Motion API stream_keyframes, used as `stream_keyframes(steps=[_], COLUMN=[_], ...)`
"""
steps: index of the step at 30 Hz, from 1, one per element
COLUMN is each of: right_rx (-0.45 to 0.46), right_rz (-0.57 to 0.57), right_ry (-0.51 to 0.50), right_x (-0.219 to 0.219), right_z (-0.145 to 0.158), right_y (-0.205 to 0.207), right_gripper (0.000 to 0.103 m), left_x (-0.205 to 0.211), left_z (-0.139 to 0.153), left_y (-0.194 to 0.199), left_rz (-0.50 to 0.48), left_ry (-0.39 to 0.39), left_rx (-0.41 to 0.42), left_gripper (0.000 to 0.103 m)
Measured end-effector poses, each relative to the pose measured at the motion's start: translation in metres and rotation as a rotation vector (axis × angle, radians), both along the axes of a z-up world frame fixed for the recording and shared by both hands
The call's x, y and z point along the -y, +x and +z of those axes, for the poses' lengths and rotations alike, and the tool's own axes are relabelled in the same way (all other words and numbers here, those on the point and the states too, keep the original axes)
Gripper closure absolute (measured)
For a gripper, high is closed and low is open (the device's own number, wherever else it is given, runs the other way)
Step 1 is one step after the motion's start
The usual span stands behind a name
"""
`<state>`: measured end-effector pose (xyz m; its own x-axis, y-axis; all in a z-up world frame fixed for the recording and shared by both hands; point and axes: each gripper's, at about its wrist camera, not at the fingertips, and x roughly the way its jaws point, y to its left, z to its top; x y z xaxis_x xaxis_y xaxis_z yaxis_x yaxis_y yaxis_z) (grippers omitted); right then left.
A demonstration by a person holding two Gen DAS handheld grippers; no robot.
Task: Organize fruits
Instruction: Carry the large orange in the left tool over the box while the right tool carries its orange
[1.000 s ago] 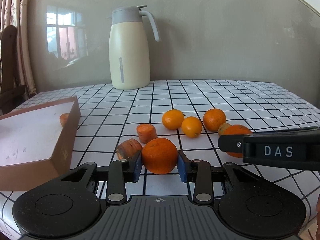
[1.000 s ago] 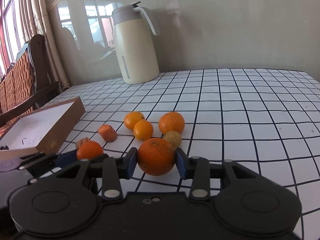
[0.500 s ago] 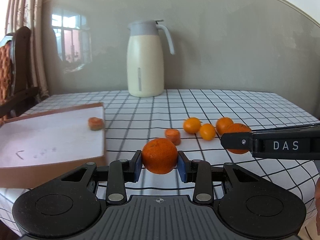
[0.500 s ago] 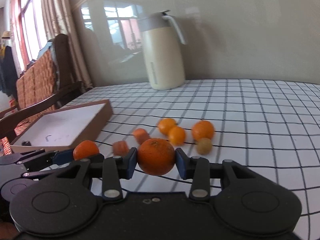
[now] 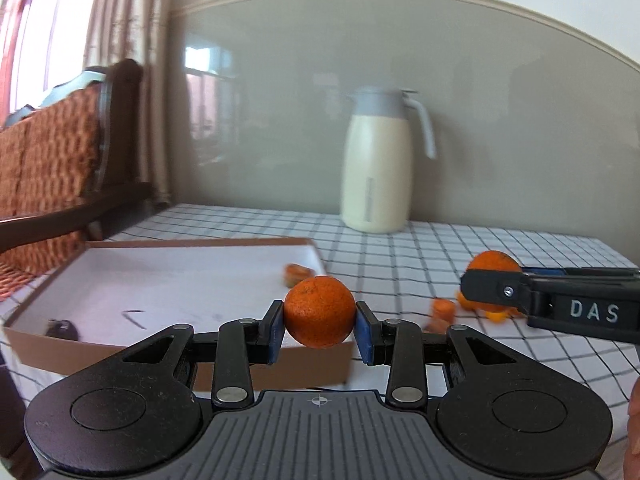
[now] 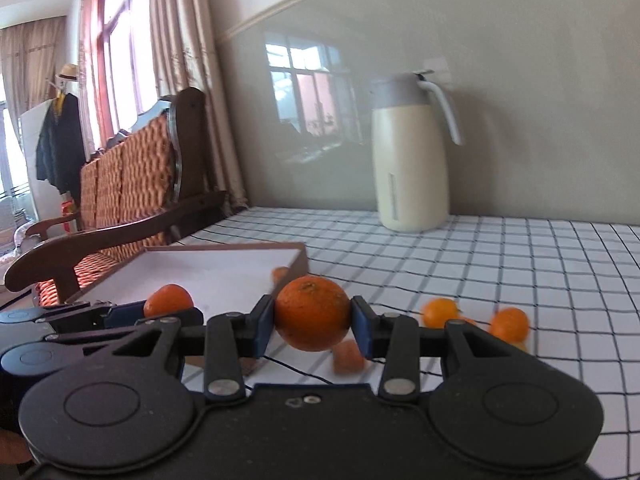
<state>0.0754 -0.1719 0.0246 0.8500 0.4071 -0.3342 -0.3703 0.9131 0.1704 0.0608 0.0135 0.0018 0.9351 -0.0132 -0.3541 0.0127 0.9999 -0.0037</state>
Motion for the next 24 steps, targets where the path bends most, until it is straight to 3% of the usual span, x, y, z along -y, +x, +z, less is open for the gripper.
stream_keyframes(steps=[24], right_rx=[0.073], right_rz=[0.059], right_ry=[0.001], right_x=[-0.072], right_z=[0.005], right_y=[0.021], right_gripper=[0.070], left_x=[-0.091], left_z=[0.002], left_y=[0.007], left_rz=[0.259], left_ry=[-0.030], left_rx=[0.044], left_gripper=[0.066])
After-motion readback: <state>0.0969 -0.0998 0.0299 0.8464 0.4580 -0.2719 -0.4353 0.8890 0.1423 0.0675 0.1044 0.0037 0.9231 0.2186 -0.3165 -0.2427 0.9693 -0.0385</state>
